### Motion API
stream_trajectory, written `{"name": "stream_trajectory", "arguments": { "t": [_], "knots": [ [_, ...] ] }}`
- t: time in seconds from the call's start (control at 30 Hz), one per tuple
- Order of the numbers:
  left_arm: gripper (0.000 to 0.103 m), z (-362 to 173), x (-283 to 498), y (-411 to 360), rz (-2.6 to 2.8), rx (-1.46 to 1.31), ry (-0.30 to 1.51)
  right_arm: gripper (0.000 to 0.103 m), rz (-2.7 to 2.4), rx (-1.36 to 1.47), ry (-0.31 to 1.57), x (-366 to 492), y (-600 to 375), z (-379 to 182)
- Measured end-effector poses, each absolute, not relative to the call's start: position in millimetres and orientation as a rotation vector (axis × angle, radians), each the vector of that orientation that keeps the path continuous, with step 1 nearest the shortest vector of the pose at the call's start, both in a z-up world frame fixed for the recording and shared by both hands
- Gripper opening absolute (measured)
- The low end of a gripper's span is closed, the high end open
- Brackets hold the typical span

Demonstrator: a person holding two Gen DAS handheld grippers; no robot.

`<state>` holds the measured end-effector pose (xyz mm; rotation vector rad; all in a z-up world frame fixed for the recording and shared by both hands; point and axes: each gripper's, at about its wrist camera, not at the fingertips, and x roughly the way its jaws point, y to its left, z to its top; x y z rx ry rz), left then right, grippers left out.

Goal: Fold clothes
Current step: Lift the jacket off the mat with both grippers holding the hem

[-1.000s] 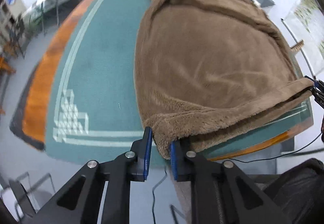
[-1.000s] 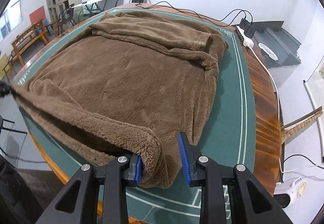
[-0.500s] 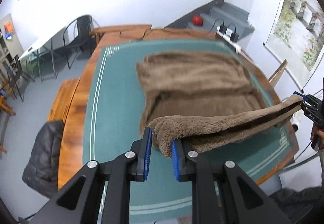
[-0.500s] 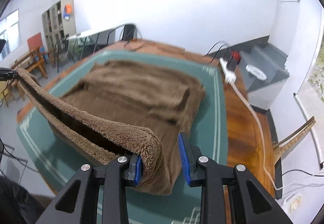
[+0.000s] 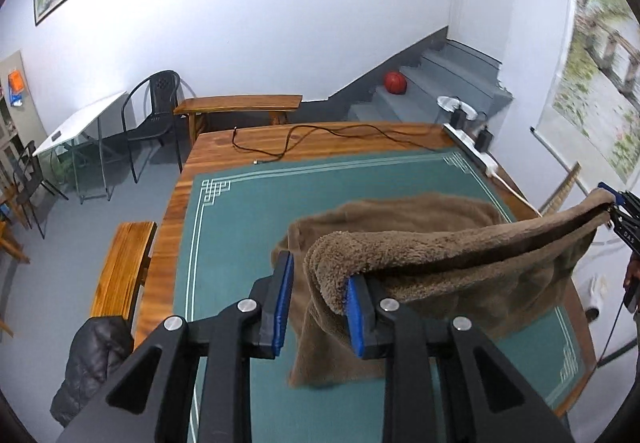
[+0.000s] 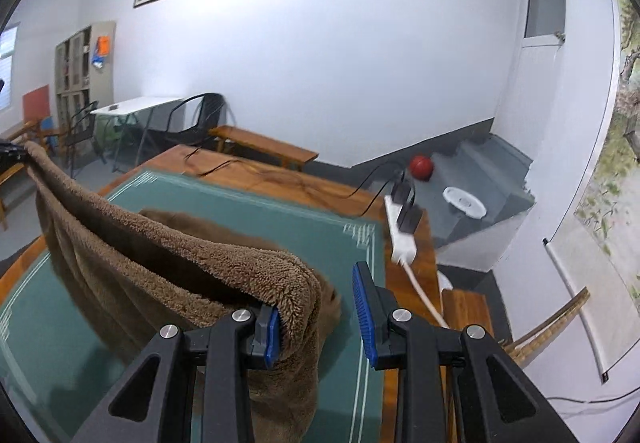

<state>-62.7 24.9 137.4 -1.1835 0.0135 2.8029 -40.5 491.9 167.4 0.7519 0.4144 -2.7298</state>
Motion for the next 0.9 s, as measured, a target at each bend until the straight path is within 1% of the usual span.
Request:
{"name": "stream_trajectory", "arguments": {
  "t": [0.17,0.5,0.67,0.9],
  "knots": [
    [0.029,108.4,-129.4,16.2,2.788,-1.271,-0.018,0.031,-2.754,0.797,0.426,-109.7,471.5,154.9],
    [0.029,24.1,-239.0,10.9,2.685,-1.480,-0.069,0.031,-2.749,1.018,0.421,-210.0,446.0,80.3],
    [0.029,-21.4,-274.0,16.1,2.628,-1.583,-0.078,0.031,-2.730,1.153,0.445,-241.8,440.3,37.5],
    [0.030,-72.3,-300.5,29.8,2.588,-1.686,0.015,0.031,-2.684,1.315,0.458,-270.2,439.2,-13.6]
  ]
}}
